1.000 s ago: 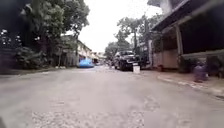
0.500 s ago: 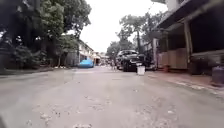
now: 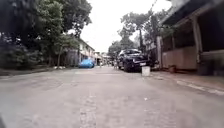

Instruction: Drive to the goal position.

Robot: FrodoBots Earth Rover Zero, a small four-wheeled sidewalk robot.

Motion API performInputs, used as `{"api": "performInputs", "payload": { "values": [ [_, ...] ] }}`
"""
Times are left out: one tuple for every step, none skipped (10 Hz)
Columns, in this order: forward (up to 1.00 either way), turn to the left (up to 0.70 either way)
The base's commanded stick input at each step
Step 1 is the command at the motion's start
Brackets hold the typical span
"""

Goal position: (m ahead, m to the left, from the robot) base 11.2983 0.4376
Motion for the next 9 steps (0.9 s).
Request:
{"api": "performInputs", "payload": {
  "values": [
    [1.00, 0.00],
    [1.00, 0.00],
    [1.00, 0.00],
    [1.00, 0.00],
    [1.00, 0.00],
    [1.00, 0.05],
    [1.00, 0.24],
    [1.00, 0.05],
    [1.00, 0.24]
  ]
}}
